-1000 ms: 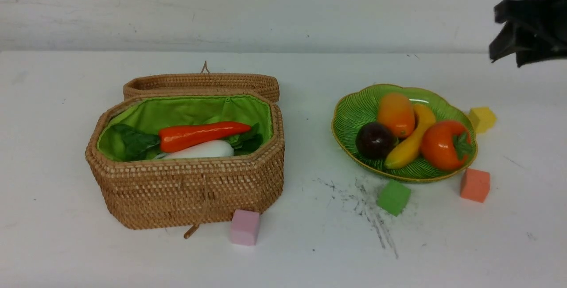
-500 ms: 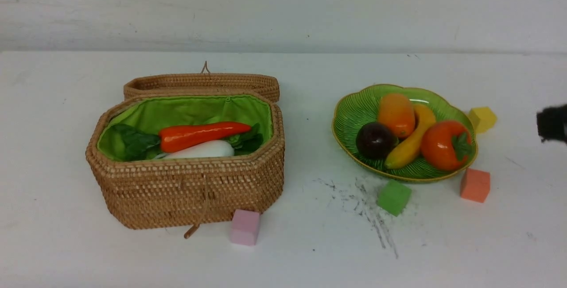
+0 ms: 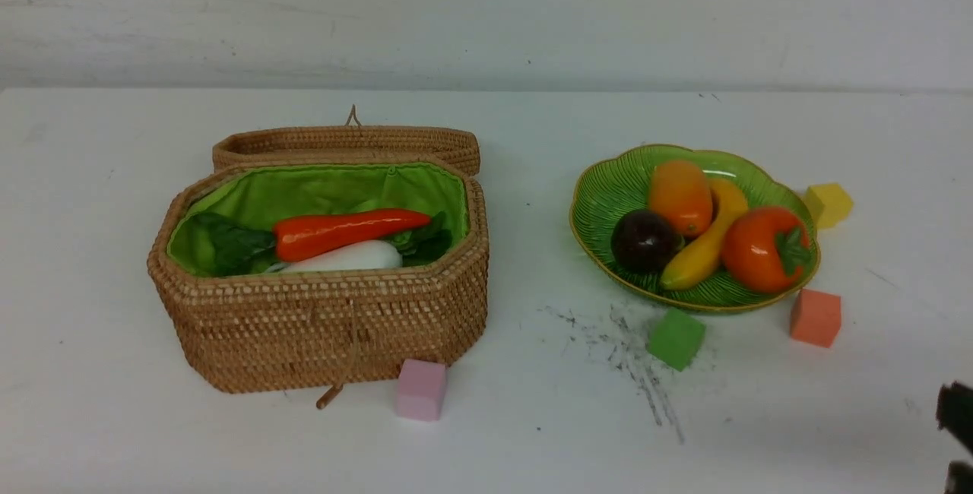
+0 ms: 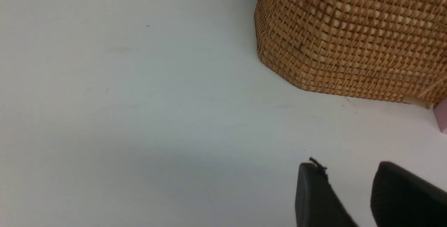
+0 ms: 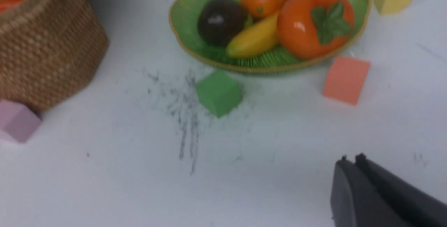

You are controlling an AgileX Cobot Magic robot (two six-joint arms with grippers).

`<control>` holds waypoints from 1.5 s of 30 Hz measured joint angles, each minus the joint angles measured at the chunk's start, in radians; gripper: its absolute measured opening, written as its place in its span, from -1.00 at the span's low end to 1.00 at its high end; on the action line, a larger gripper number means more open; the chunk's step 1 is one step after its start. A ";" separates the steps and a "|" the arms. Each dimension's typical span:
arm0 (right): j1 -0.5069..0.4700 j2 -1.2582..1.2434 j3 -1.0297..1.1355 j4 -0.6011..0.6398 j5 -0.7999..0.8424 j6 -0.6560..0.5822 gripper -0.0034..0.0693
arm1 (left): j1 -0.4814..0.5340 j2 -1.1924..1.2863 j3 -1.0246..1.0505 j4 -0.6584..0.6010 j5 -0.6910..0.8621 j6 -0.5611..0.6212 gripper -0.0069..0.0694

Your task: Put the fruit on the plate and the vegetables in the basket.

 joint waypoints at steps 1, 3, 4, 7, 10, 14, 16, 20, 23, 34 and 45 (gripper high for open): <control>0.000 0.000 0.028 0.000 0.000 0.000 -0.92 | 0.000 0.000 0.000 0.000 0.000 0.000 -0.19; 0.000 0.000 0.067 0.000 -0.002 0.000 -0.92 | 0.000 0.000 0.000 0.000 0.000 0.000 -0.19; 0.000 0.000 0.087 0.000 -0.005 -0.002 -0.92 | 0.000 0.000 0.000 0.000 0.000 0.000 -0.19; 0.000 0.000 0.132 -0.062 -0.008 -0.060 -0.91 | 0.000 0.000 0.000 0.000 0.000 0.000 -0.19; 0.000 -0.014 0.164 -0.165 -0.011 -0.153 -0.91 | 0.000 0.000 0.000 0.000 0.000 0.000 -0.19; -0.027 -0.145 0.190 -0.264 -0.001 -0.224 -0.91 | 0.000 0.000 0.000 0.000 0.000 0.000 -0.19; -0.043 -0.223 0.190 -0.292 -0.001 -0.231 -0.91 | 0.000 0.000 0.000 0.000 0.000 0.000 -0.19; -0.082 -0.444 0.190 -0.252 0.028 -0.135 -0.90 | 0.000 0.000 0.000 0.000 0.000 0.000 -0.19; -0.109 -0.558 0.205 -0.165 0.084 0.015 -0.90 | 0.000 0.000 0.000 0.000 0.000 0.000 -0.19; -0.116 -0.661 0.299 -0.160 0.191 0.176 -0.89 | 0.000 0.000 0.000 -0.001 0.001 0.000 -0.19; -0.086 -0.661 0.299 -0.164 0.189 0.180 -0.87 | 0.000 0.000 0.000 -0.001 0.000 0.000 -0.19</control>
